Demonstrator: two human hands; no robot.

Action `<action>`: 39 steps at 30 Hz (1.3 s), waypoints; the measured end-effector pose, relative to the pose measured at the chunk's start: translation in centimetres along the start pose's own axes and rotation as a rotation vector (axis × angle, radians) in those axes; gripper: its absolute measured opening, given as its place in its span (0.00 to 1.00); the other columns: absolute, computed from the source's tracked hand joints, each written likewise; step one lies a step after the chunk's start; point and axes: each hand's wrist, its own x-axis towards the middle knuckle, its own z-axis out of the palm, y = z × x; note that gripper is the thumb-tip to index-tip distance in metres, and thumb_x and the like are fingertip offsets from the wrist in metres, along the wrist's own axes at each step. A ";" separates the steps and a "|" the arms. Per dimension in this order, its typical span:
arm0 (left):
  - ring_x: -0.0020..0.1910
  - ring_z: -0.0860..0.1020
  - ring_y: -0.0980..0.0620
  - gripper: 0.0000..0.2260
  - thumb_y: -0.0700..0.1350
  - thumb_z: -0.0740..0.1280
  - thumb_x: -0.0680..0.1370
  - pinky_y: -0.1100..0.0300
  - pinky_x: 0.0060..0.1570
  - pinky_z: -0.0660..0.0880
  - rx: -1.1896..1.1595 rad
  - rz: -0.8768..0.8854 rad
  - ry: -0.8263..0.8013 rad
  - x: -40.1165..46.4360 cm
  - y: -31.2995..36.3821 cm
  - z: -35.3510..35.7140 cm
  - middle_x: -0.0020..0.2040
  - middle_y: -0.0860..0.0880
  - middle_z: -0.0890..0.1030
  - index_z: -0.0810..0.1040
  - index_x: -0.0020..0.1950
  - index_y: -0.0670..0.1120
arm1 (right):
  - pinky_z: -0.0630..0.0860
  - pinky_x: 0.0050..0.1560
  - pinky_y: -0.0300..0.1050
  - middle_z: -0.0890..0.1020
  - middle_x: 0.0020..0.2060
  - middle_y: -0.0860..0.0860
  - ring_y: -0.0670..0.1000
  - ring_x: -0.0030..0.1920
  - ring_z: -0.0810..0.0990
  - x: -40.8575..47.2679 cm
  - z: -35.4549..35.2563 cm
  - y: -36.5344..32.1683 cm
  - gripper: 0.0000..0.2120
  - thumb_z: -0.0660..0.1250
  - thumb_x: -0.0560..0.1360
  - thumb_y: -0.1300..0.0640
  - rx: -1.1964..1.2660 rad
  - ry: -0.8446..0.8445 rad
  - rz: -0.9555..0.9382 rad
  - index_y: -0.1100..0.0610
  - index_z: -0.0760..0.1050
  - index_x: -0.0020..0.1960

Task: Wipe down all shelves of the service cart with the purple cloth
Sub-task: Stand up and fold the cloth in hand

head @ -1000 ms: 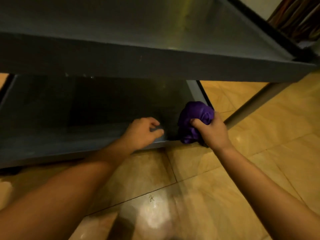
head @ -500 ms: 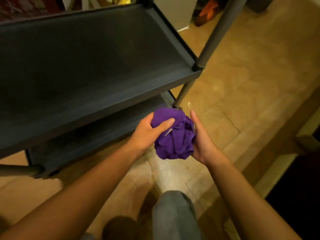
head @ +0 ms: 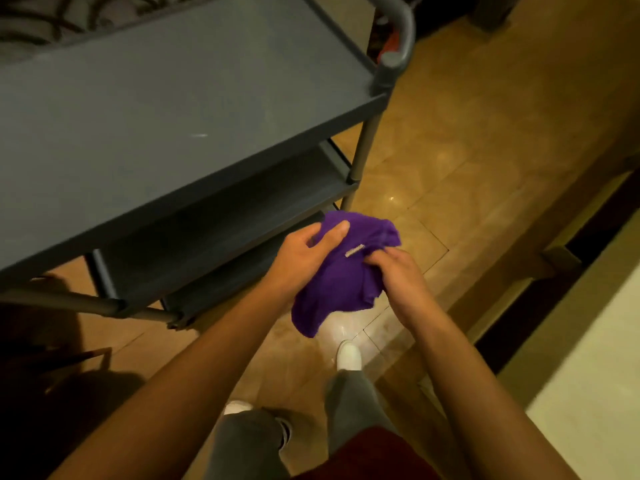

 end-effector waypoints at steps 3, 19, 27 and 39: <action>0.54 0.84 0.54 0.21 0.62 0.76 0.69 0.61 0.49 0.80 -0.060 0.012 -0.130 -2.8 3.4 1.3 0.54 0.55 0.86 0.81 0.58 0.56 | 0.81 0.42 0.44 0.89 0.44 0.54 0.51 0.44 0.87 -2.4 -1.4 -3.7 0.10 0.66 0.75 0.57 0.201 0.019 -0.016 0.52 0.87 0.44; 0.50 0.84 0.59 0.20 0.54 0.75 0.73 0.65 0.43 0.81 0.152 0.104 -0.065 -8.6 10.9 5.7 0.57 0.53 0.82 0.75 0.63 0.58 | 0.84 0.42 0.46 0.89 0.46 0.54 0.54 0.47 0.88 -7.8 -6.1 -12.3 0.10 0.74 0.74 0.51 0.034 -0.137 0.013 0.54 0.85 0.53; 0.52 0.84 0.49 0.08 0.43 0.64 0.82 0.54 0.52 0.79 -0.497 0.025 0.144 -10.5 11.0 5.5 0.52 0.45 0.85 0.81 0.58 0.46 | 0.76 0.35 0.41 0.83 0.39 0.50 0.48 0.40 0.81 -12.4 -6.7 -10.4 0.16 0.64 0.62 0.66 0.282 -0.233 -0.065 0.54 0.83 0.47; 0.53 0.78 0.51 0.25 0.55 0.72 0.76 0.51 0.53 0.78 0.451 0.037 0.367 -10.3 10.9 2.5 0.56 0.51 0.78 0.69 0.69 0.51 | 0.81 0.47 0.50 0.86 0.57 0.51 0.54 0.56 0.85 -13.6 -4.0 -12.5 0.16 0.75 0.70 0.50 0.255 -0.023 -0.229 0.47 0.82 0.58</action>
